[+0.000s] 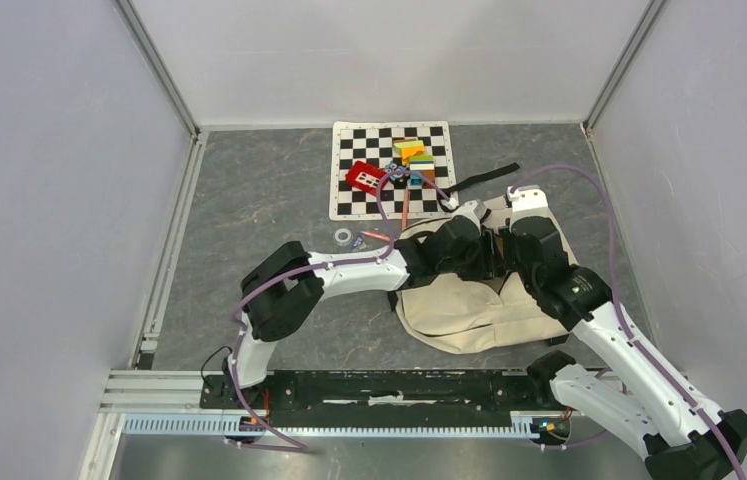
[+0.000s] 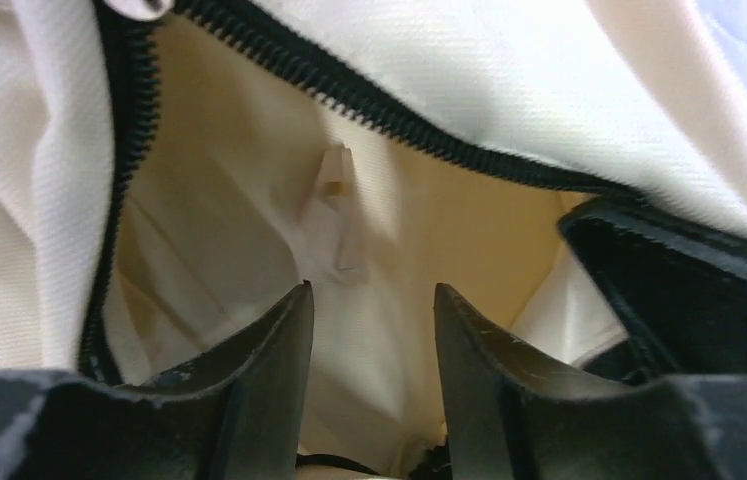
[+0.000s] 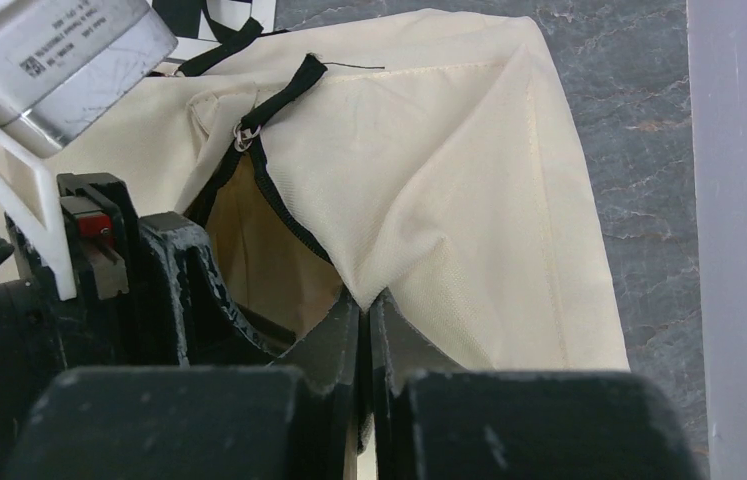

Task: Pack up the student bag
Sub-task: Place the stationery in the student bag.

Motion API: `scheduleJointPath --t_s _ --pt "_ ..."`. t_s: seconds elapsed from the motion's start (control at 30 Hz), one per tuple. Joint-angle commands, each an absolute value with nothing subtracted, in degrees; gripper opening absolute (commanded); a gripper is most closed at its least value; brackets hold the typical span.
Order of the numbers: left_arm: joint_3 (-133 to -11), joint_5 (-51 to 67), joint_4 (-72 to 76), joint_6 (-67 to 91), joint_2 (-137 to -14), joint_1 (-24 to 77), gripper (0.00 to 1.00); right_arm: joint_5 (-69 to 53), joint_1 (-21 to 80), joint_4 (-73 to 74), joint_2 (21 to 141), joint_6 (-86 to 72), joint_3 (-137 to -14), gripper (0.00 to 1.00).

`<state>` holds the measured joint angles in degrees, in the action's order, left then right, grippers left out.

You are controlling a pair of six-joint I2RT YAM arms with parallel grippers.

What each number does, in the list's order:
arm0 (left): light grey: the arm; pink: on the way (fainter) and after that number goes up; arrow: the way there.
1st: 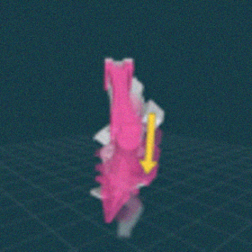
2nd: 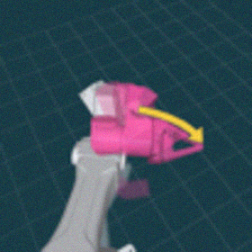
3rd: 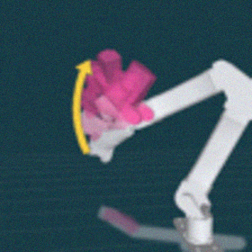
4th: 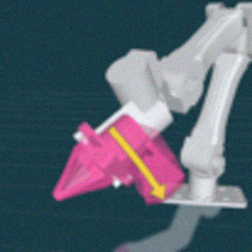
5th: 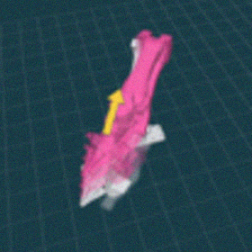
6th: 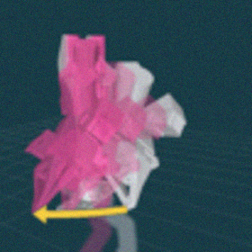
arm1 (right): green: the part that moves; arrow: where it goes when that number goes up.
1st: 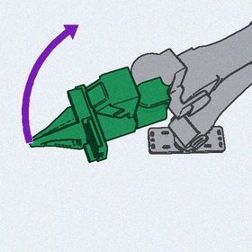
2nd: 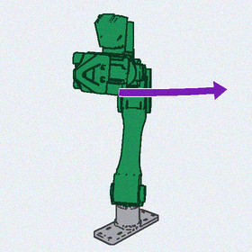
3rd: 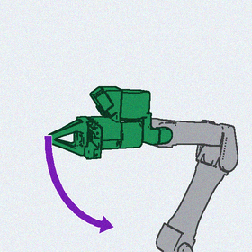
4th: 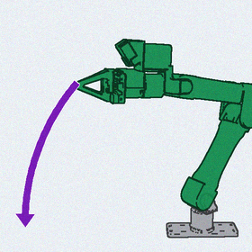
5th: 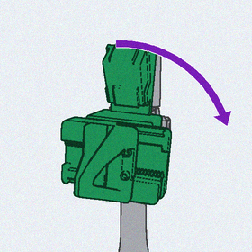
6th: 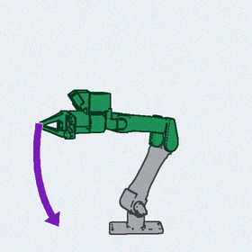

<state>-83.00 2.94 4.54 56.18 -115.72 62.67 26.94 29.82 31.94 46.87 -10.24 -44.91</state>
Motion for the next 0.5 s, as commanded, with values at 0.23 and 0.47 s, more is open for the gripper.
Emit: scheduleJointPath --t_s 0.23,0.47 --pt "-76.2 -8.4 7.6 45.2 -106.9 63.4 0.68 27.1 29.9 27.8 46.1 -10.6 -47.6 0.0" --pt "-68.5 -17.7 7.5 36.9 -95.1 63.2 0.87 28.4 29.9 28.3 46.1 -9.7 -48.0 0.0"
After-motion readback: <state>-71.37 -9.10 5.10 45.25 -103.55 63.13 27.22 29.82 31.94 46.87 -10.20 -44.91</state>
